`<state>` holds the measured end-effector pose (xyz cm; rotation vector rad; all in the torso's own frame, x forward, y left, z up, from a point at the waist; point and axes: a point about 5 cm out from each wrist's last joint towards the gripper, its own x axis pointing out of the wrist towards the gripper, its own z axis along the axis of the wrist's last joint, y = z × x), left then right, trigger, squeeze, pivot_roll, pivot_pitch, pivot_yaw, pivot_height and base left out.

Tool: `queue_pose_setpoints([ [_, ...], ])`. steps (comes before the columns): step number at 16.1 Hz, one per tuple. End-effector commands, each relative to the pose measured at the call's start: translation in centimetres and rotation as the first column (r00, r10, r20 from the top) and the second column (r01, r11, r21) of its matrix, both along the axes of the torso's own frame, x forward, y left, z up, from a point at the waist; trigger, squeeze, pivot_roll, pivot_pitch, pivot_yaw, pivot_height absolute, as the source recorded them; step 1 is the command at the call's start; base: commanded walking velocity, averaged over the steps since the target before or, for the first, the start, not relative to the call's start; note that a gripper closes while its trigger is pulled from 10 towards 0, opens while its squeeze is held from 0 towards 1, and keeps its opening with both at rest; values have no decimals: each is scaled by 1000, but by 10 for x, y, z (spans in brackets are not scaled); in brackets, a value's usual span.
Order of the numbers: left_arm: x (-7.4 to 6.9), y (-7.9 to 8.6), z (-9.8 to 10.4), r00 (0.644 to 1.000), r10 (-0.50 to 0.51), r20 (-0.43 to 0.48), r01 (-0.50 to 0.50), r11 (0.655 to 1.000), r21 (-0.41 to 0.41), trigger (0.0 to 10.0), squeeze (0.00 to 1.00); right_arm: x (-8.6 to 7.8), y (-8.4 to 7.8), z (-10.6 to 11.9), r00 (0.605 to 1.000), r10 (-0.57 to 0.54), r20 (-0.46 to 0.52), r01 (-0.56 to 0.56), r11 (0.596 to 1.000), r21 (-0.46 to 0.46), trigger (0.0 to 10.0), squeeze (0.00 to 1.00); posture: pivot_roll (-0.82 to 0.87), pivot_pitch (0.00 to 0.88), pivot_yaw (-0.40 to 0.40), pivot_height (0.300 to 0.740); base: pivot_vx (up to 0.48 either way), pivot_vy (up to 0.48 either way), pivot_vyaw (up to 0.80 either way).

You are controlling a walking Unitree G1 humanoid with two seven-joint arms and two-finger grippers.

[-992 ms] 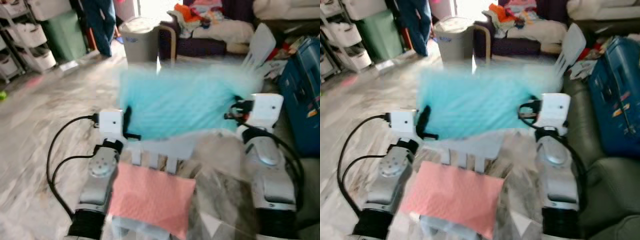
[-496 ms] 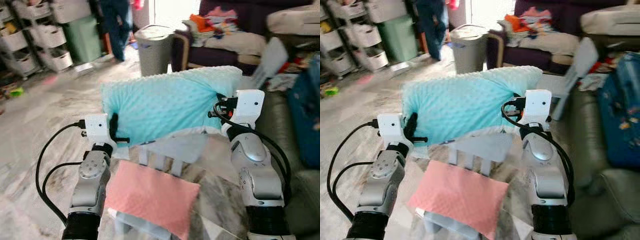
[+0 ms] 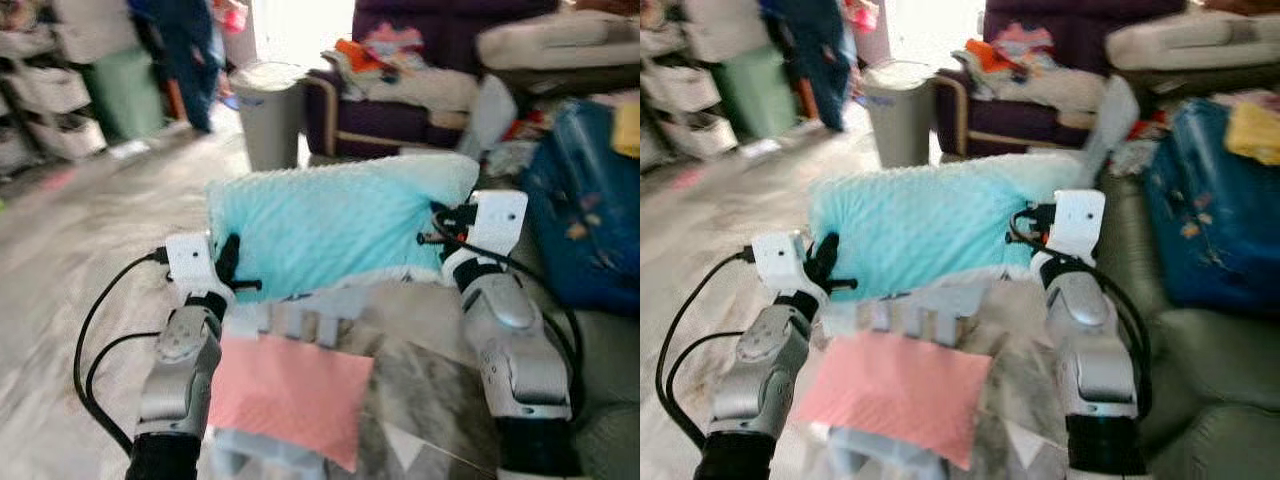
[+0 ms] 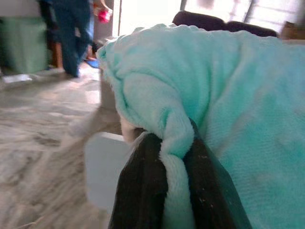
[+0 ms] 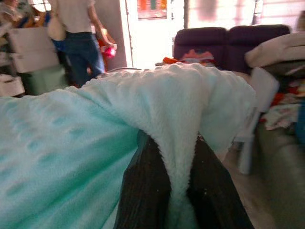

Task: Move the pillow to the sofa

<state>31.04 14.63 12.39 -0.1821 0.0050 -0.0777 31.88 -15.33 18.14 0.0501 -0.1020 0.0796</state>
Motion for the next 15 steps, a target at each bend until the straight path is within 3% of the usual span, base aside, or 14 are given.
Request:
queue_pose_setpoints([
  [1,0,1,4,1000,10,18,-11,1000,15,10000,0,-2,-1,8,1000,-1,27,1,1000,0,10000,0,-52,0,2,740,0,0,-744],
  [3,-1,1,4,1000,6,12,-6,1000,3,10000,0,-3,-2,7,1000,5,26,-5,1000,1,10000,0,-54,0,2,740,0,0,-731],
  [9,-3,-2,5,1000,-19,7,19,1000,-15,10000,0,-4,-1,8,999,22,23,-22,1000,5,10000,0,-58,0,-1,740,0,0,0],
  [13,-4,-3,4,1000,-20,-3,20,1000,-20,10000,0,-4,-1,6,1000,25,14,-25,1000,2,10000,0,-59,0,-4,740,0,358,0],
  [15,-4,-3,4,1000,-20,-3,19,1000,-17,10000,0,-5,-1,6,999,31,15,-31,1000,1,10000,0,-60,0,-3,740,0,0,0],
])
